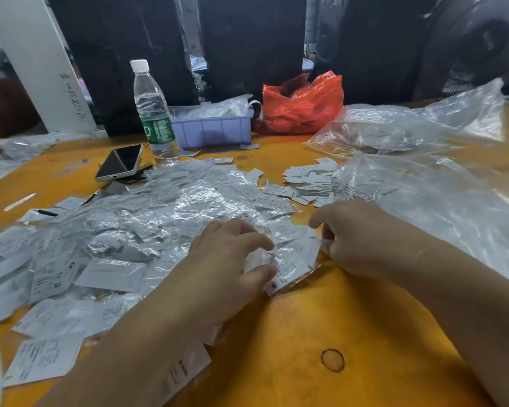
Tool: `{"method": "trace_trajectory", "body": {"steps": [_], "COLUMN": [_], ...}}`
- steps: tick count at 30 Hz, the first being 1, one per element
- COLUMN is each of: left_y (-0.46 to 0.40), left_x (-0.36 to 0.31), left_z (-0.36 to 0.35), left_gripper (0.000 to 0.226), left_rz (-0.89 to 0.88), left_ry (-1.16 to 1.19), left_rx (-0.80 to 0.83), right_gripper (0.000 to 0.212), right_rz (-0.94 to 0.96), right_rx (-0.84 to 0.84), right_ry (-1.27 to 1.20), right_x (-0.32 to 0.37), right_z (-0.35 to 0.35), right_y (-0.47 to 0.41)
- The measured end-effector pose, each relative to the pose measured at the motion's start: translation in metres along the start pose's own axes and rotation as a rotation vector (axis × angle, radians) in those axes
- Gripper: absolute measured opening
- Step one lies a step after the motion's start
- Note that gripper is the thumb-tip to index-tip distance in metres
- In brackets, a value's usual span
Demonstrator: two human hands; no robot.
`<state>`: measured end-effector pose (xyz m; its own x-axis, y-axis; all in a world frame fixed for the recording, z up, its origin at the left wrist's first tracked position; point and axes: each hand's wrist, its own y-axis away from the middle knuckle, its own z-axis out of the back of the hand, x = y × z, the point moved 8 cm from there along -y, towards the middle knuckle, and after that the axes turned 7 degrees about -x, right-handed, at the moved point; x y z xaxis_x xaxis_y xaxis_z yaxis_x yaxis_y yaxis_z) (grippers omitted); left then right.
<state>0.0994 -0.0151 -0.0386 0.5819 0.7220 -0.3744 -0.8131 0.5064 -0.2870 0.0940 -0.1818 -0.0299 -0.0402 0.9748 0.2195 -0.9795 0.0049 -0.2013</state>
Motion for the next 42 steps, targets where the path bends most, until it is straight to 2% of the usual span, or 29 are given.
{"method": "trace_trajectory", "body": {"steps": [2,7,11,13,16,18,20,25,27,29,31,32,35,37,40,42], "left_y": [0.000,0.000,0.000,-0.002,-0.003,-0.002,-0.001,0.003,0.003,0.001,-0.001,-0.001,0.001,-0.001,-0.009,-0.015], "left_x": [0.000,-0.006,-0.008,-0.007,-0.007,-0.009,-0.013,-0.030,-0.034,-0.038,-0.043,-0.047,-0.062,-0.070,-0.086,-0.101], "left_z": [0.003,0.009,0.001,0.002,0.007,0.009,0.008,0.014,0.019,0.026,0.031,0.033,0.035,0.032,0.023,0.018], "left_gripper": [0.036,0.036,0.027,0.028,0.048,0.058,0.059,0.018,0.009,0.011,0.013,0.013,0.017,0.018,0.018,0.018], "left_rz": [0.013,-0.013,-0.024,-0.008,0.047,0.093,0.115,0.033,-0.012,-0.049,-0.063,-0.074,-0.113,-0.100,-0.057,-0.045], "left_ry": [0.062,0.162,0.107,0.119,0.341,0.534,0.663,0.647,0.582,0.489,0.405,0.367,0.290,0.254,0.196,0.194], "left_rx": [-0.032,-0.078,-0.021,-0.028,-0.059,-0.073,-0.068,-0.075,-0.111,-0.171,-0.219,-0.233,-0.234,-0.202,-0.140,-0.142], "right_gripper": [0.023,0.014,0.012,0.015,0.018,0.015,0.015,0.013,0.013,0.014,0.012,0.014,0.021,0.020,0.009,0.021], "right_rz": [0.035,0.131,0.140,0.078,0.057,0.071,0.069,0.111,0.108,0.068,0.052,0.054,0.092,0.083,-0.058,-0.184], "right_rx": [-0.060,-0.413,-0.517,-0.457,-0.291,-0.250,-0.229,-0.211,-0.228,-0.221,-0.238,-0.288,-0.536,-0.579,-0.412,-0.249], "right_ry": [-0.035,-0.219,-0.358,-0.573,-0.899,-1.005,-1.068,-1.088,-1.079,-1.084,-1.017,-0.909,-0.484,-0.219,0.142,0.202], "right_x": [0.004,0.016,0.020,0.015,0.019,0.024,0.025,0.027,0.025,0.019,0.010,0.004,-0.005,-0.010,-0.029,-0.047], "right_z": [0.004,0.045,0.064,0.064,0.054,0.047,0.043,0.043,0.043,0.043,0.043,0.046,0.070,0.079,0.072,0.061], "right_y": [0.000,0.004,0.014,0.017,0.026,0.036,0.044,0.056,0.061,0.064,0.069,0.073,0.090,0.096,0.096,0.096]}}
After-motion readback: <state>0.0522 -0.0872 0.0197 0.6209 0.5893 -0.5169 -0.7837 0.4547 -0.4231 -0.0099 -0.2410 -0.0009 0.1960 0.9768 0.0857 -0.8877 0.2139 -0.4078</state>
